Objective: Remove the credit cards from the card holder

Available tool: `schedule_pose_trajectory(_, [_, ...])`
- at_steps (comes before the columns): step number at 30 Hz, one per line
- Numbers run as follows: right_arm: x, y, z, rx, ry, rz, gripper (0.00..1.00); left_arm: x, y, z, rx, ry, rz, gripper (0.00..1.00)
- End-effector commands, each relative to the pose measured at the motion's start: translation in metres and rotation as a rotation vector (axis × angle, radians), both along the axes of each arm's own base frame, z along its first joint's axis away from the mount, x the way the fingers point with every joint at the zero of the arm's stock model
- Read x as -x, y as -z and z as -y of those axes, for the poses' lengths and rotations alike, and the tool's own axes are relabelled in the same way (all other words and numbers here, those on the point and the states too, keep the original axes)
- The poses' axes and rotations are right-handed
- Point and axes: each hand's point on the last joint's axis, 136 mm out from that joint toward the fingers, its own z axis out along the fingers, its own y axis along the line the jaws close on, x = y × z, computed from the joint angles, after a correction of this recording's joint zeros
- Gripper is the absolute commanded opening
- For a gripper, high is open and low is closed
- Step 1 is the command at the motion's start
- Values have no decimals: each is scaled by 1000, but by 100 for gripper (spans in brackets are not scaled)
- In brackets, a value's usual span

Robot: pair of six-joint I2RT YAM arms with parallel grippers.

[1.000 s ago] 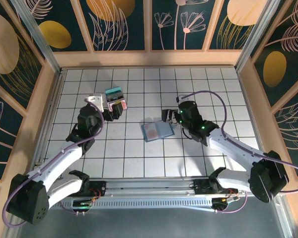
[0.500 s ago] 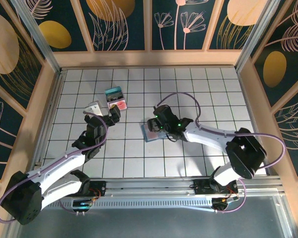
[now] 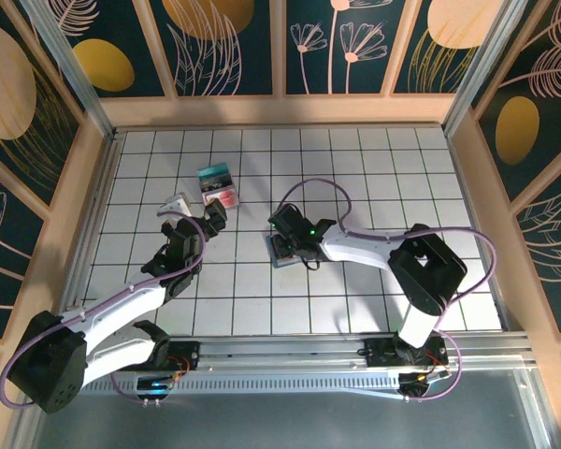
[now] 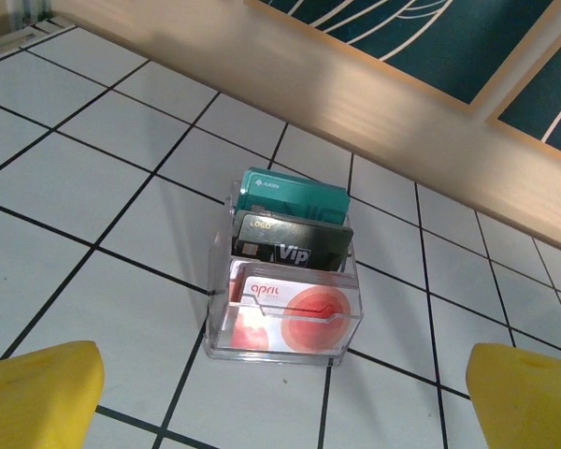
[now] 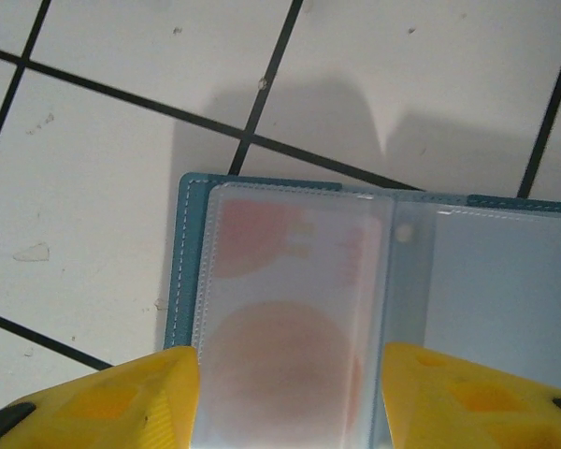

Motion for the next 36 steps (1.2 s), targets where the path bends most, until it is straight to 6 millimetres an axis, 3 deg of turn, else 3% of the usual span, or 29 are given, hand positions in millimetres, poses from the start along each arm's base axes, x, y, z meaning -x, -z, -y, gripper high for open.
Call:
schedule_pose_trajectory(1, [5,5,-9,19,-29,-28,55,1,3,-4,3,-30,-1,99])
schedule_pose_trajectory(13, [15,30,-8,68,-49,-87,61,2,10,-7,-13,-44,-28,99])
schedule_pose_trajectory(21, [16,38,-2,76,-27,-95,47,-1,13,-4,-29,-35,-52,99])
schedule_pose_trajectory(30, [10,24,-4,29,-4,-73,33,-1,6,-3,-42,-25,-40,99])
schedule_pose_trajectory(36, [-1,4,-1,8,34,-18,32,-5,-3,7,-75,33,-32,99])
